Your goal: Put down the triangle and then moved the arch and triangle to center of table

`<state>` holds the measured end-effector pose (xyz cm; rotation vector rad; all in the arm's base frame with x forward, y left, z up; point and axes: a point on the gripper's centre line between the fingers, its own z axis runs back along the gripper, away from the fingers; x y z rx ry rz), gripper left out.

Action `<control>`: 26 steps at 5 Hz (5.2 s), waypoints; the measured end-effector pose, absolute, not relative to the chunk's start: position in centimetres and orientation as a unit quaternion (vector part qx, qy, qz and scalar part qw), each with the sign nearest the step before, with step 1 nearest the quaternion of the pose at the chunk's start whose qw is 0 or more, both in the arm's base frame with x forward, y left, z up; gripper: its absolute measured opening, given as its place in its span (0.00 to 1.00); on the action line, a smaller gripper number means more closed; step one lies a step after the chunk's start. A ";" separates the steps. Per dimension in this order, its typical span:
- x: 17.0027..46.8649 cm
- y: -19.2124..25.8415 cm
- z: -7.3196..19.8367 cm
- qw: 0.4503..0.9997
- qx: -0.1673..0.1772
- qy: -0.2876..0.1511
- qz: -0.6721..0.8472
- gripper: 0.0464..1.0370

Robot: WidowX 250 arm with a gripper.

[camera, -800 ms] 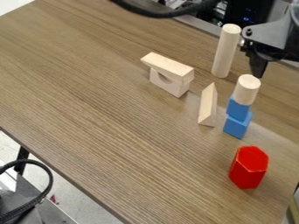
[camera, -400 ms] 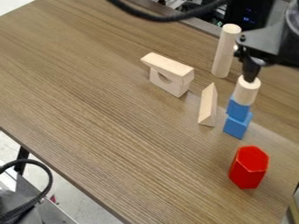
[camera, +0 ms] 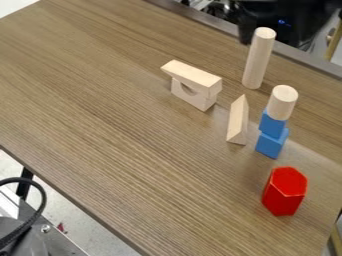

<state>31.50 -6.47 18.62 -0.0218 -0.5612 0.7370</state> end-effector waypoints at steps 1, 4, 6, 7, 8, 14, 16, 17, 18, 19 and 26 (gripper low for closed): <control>32.7 -5.1 16.6 0.887 0.003 -0.230 0.401 0.96; 33.3 -1.2 11.5 0.793 0.077 -0.127 0.590 0.96; 33.3 2.1 10.1 0.737 0.068 -0.097 0.665 0.96; 33.5 2.9 8.7 0.724 0.068 -0.081 0.682 0.96; 34.5 3.2 8.2 0.715 0.056 -0.075 0.693 0.96; 36.4 2.9 5.2 0.716 0.078 -0.034 0.693 0.96; 35.9 3.0 4.4 0.718 0.092 -0.023 0.690 0.96; 35.5 3.0 3.9 0.718 0.095 -0.021 0.689 0.96; 35.3 3.1 3.8 0.719 0.099 -0.022 0.688 0.96; 34.5 3.0 3.5 0.717 0.098 -0.017 0.690 0.92; 35.4 2.3 13.2 0.800 -0.061 -0.151 0.578 0.74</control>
